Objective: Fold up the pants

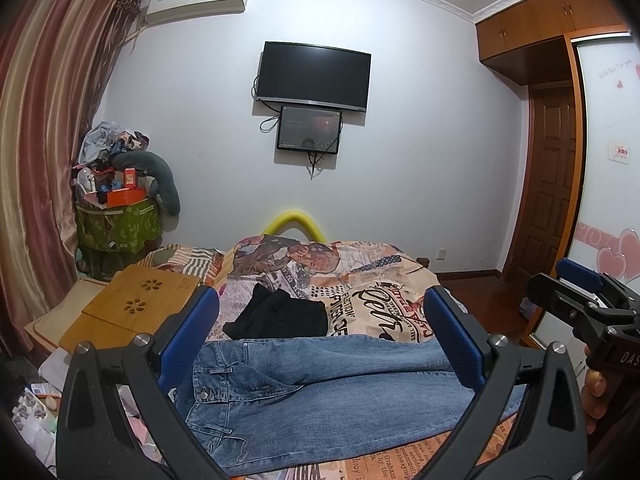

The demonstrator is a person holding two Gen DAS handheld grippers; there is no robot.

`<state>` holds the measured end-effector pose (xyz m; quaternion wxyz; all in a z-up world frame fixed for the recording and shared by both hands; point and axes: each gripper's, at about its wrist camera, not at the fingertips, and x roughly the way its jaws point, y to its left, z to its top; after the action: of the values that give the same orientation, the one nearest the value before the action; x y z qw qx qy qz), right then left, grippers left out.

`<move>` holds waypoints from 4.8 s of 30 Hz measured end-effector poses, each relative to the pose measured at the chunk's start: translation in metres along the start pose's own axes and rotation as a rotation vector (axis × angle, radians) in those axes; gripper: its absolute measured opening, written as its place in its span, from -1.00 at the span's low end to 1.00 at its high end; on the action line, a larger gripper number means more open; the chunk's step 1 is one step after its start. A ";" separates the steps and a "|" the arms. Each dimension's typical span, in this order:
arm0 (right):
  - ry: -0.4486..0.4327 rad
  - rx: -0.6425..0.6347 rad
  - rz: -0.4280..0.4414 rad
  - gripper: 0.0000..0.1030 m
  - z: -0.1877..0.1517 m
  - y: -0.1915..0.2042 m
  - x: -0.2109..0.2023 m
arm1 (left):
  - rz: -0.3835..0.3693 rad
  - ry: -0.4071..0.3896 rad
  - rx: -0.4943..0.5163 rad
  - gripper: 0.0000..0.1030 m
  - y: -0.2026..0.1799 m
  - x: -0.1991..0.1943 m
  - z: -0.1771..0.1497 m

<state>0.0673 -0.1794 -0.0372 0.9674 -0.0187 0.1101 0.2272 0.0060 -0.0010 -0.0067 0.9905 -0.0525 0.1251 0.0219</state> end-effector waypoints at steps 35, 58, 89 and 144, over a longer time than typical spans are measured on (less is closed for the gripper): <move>0.284 0.018 0.014 1.00 -0.021 -0.073 0.173 | 0.183 0.317 0.044 1.00 0.096 0.245 -0.019; 0.756 0.034 0.086 0.61 -0.122 -0.143 0.353 | 0.240 0.918 -0.169 0.13 0.235 0.421 -0.169; 0.602 -0.069 0.042 -0.86 -0.084 -0.127 0.350 | 0.309 0.552 -0.039 -0.84 0.195 0.398 -0.072; 0.628 0.208 -0.032 0.16 -0.138 -0.151 0.151 | 0.239 0.640 -0.003 0.23 0.154 0.264 -0.131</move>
<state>0.2376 -0.2609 -0.2076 0.8863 0.0092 0.4255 0.1829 0.2207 0.1454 -0.2137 0.8915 -0.0434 0.4347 0.1204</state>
